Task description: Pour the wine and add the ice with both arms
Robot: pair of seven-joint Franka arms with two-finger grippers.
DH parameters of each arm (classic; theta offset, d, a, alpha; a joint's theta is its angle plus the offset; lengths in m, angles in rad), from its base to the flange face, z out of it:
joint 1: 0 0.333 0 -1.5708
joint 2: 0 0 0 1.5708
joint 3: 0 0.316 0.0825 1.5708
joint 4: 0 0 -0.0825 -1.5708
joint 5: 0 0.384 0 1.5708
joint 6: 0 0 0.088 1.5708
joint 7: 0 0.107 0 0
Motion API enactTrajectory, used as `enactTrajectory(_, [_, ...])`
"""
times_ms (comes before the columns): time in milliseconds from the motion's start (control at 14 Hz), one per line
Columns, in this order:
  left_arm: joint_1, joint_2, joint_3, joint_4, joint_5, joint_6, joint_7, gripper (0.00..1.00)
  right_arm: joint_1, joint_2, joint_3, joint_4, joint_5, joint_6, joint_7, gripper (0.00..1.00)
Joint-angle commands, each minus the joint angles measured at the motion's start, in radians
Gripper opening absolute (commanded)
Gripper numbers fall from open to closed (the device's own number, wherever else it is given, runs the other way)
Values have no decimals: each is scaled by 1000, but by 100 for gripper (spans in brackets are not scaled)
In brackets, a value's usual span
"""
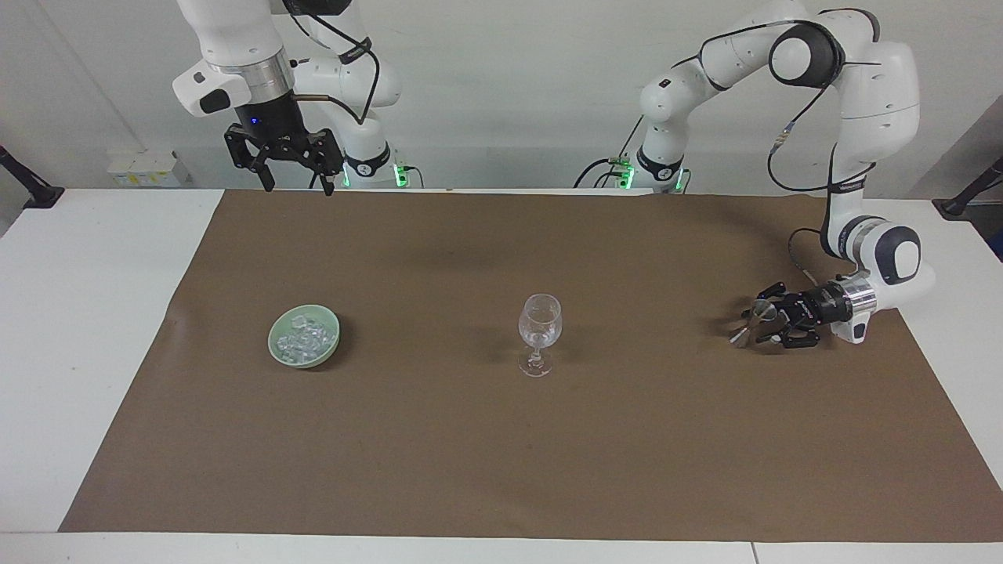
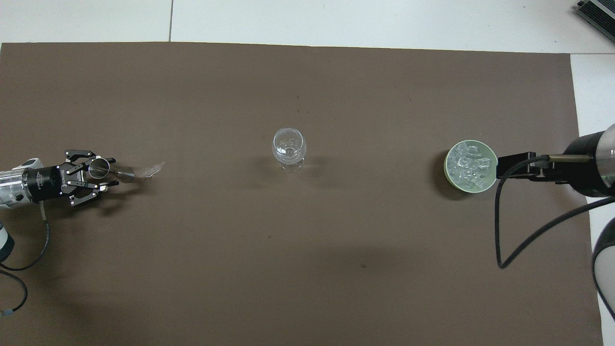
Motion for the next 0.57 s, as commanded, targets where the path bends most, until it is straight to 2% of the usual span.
enactTrajectory(0, [14, 13, -7, 39, 51, -29, -19, 82, -7, -13, 12, -19, 19, -13, -15, 100])
enactTrajectory(214, [14, 10, -7, 77, 122, -40, -16, 99, -25, -39, -11, -156, 19, 181, -106, 100])
enactTrajectory(500, [31, 10, -7, 152, 234, -63, -2, 100, -47, -28, -21, -306, 17, 459, -162, 100])
